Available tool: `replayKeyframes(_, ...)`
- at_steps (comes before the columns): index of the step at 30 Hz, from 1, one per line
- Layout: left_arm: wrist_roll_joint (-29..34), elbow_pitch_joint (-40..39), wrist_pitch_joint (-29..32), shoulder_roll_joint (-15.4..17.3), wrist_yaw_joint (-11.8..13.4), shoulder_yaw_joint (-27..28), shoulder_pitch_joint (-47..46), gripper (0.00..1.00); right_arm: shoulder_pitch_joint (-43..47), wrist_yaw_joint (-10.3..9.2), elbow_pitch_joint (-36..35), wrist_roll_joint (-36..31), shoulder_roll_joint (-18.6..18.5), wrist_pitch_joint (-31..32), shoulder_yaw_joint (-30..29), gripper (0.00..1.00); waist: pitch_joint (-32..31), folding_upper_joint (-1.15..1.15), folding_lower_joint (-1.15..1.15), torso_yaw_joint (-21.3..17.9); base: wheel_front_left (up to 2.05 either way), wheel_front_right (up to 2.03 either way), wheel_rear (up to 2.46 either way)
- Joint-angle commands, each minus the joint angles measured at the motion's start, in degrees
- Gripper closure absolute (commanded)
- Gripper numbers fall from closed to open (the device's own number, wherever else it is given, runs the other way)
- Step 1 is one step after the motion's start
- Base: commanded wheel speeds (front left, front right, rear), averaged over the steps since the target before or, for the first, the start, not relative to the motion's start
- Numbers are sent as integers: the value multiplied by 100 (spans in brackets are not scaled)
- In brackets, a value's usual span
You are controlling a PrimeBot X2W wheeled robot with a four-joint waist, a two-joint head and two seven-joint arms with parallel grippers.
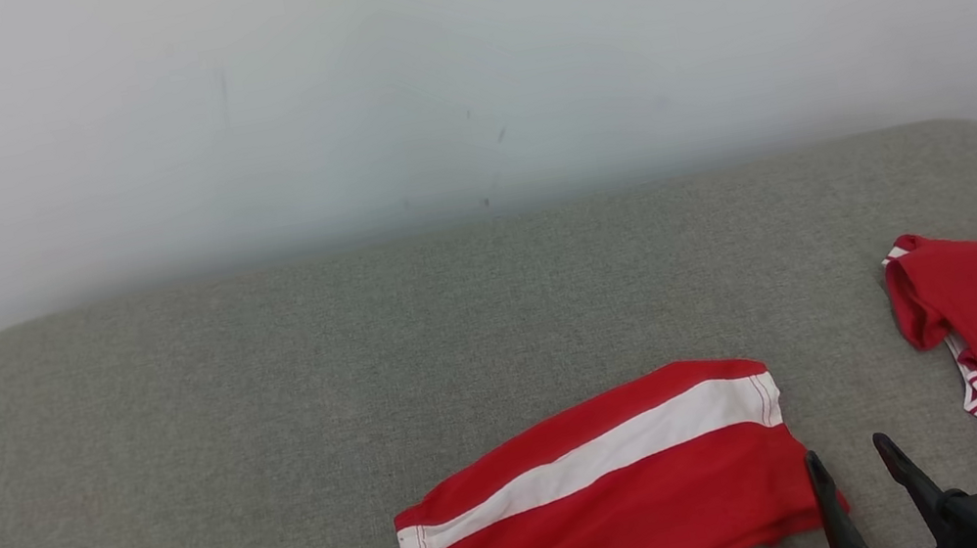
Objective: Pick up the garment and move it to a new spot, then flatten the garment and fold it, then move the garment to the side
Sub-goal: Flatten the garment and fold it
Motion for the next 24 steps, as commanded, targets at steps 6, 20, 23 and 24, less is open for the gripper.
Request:
replayKeyframes(6,-96,84,-16,72,8,-135,-52,0,40,-14,12,36,3,-24,10,0,11,0,0,-4,0,0,0)
replayKeyframes(20,-126,165,-16,106,8,-221,-92,0,13,-14,26,75,3,-25,64,0,36,0,0,-20,0,0,0)
replayKeyframes(23,-196,229,-16,98,8,-295,-168,0,21,-14,8,75,4,-25,38,0,48,0,0,-13,0,0,0)
replayKeyframes(24,-226,272,-16,104,8,-338,-211,0,17,-14,13,71,4,-25,32,0,53,0,0,-9,0,0,0)
